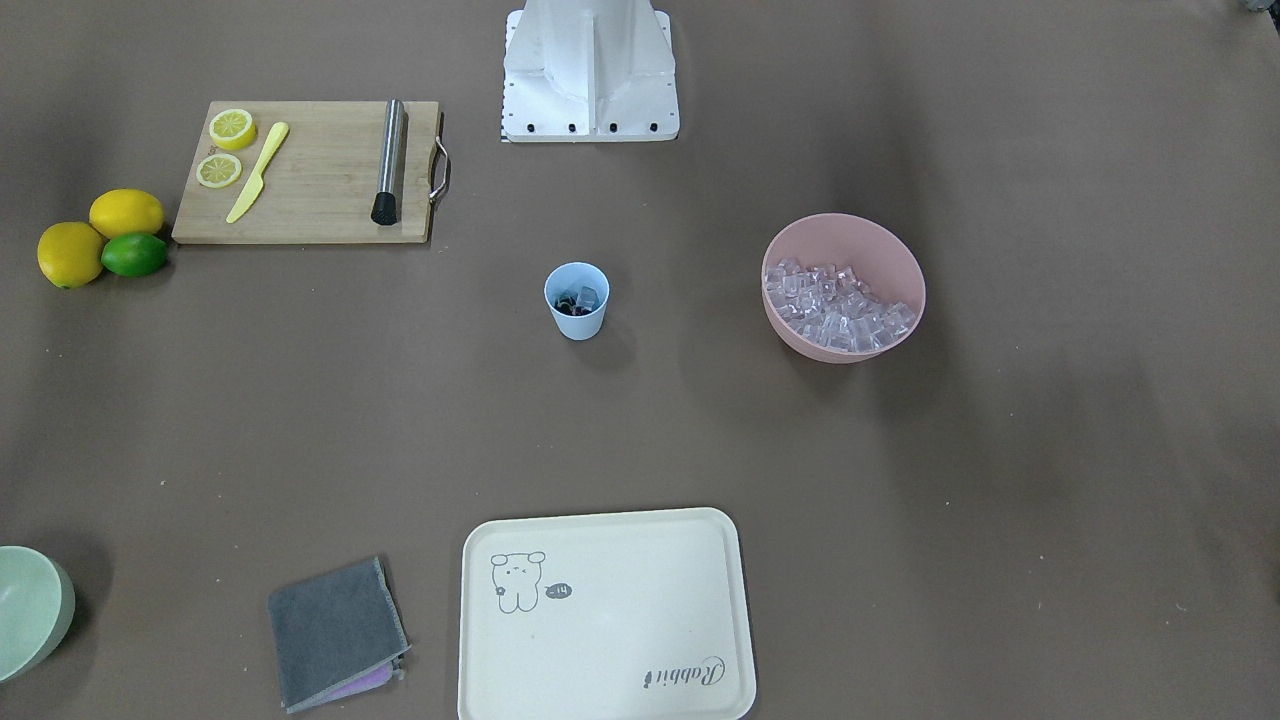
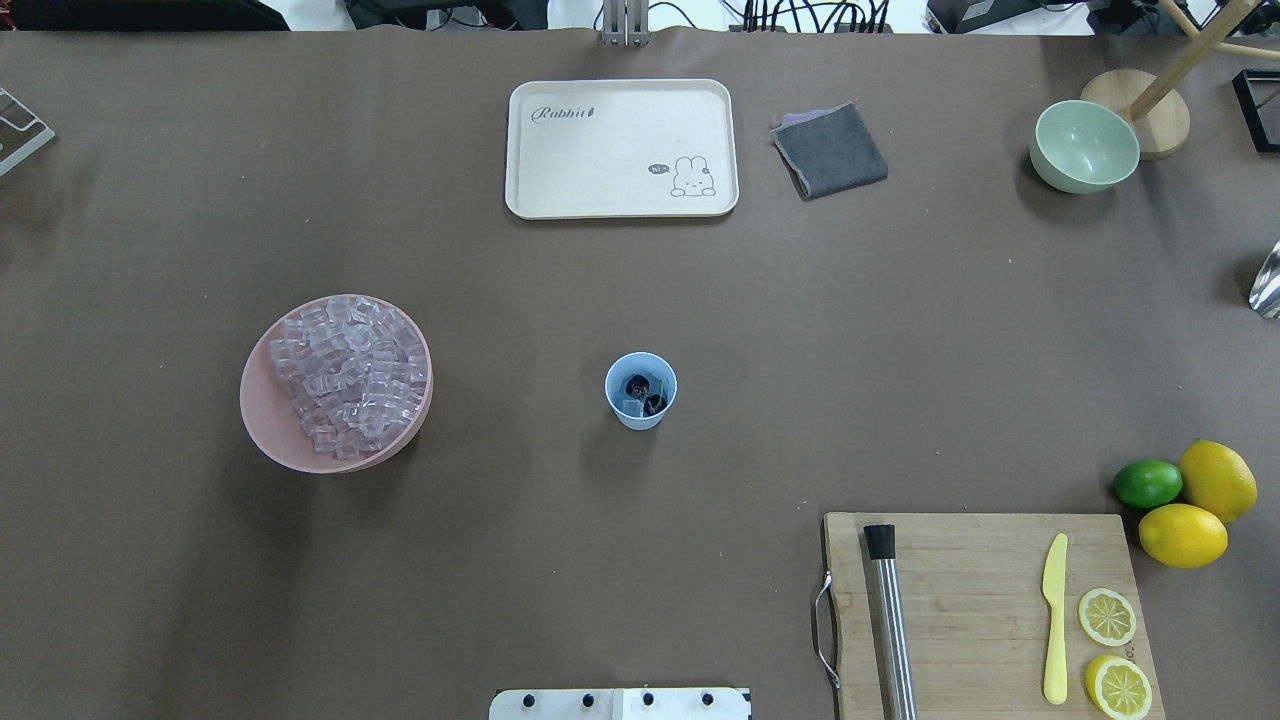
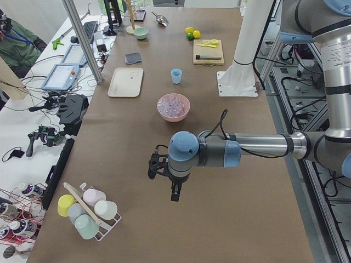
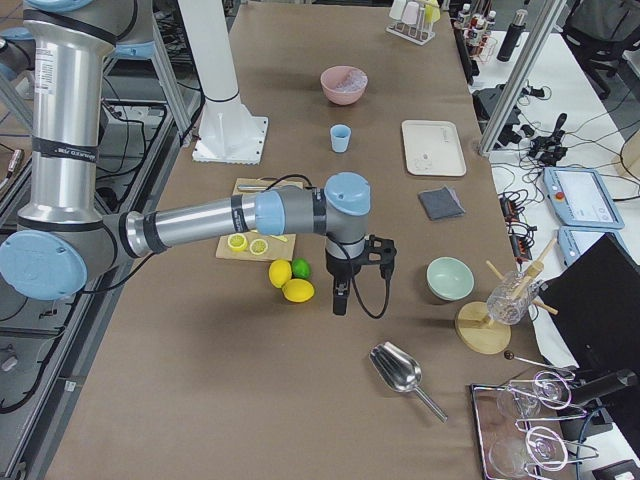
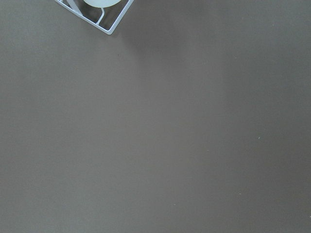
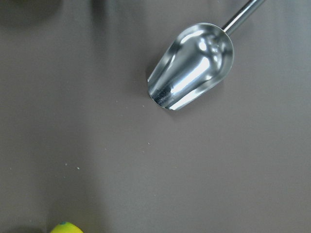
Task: Put ice and cherries in cup
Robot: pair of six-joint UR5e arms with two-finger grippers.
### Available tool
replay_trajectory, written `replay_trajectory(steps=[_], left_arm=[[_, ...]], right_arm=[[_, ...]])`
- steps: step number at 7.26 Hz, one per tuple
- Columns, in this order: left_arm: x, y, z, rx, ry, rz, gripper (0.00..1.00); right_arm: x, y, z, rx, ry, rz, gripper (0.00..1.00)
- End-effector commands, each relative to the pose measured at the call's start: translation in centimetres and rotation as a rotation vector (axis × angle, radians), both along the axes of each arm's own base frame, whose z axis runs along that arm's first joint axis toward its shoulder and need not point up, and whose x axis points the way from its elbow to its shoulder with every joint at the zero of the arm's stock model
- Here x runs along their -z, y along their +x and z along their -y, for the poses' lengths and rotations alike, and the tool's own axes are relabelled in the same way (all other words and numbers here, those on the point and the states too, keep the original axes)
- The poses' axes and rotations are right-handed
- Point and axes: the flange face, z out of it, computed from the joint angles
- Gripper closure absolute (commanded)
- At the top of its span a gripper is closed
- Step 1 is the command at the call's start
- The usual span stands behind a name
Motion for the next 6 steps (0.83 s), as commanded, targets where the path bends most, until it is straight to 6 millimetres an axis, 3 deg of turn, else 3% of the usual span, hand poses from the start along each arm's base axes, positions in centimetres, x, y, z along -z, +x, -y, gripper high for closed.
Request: replay_trajectory(steps=[1,2,4,6], left_arm=[[-0.1,0.2,0.0,-0.004,-0.004,-0.002,0.01],[-0.2,0.2,-0.1,-0.004,-0.005,-0.002,0.01],[-0.2,0.2,-0.1,-0.004,-0.007,-0.002,0.01],[-0.3,0.2,-0.2,-0.006,-0.007,-0.002,0.01]], right_arm=[[-4.9,6.4,-5.0,-0.023,0.01,0.092,0.0],[-5.0,7.4,-5.4,-0.057,0.001,0.081,0.0],[-4.5,7.5,-4.7,-0.06,0.016,0.081,0.0],[-6.2,7.4,-5.2,-0.063,0.008,0.086,0.0]])
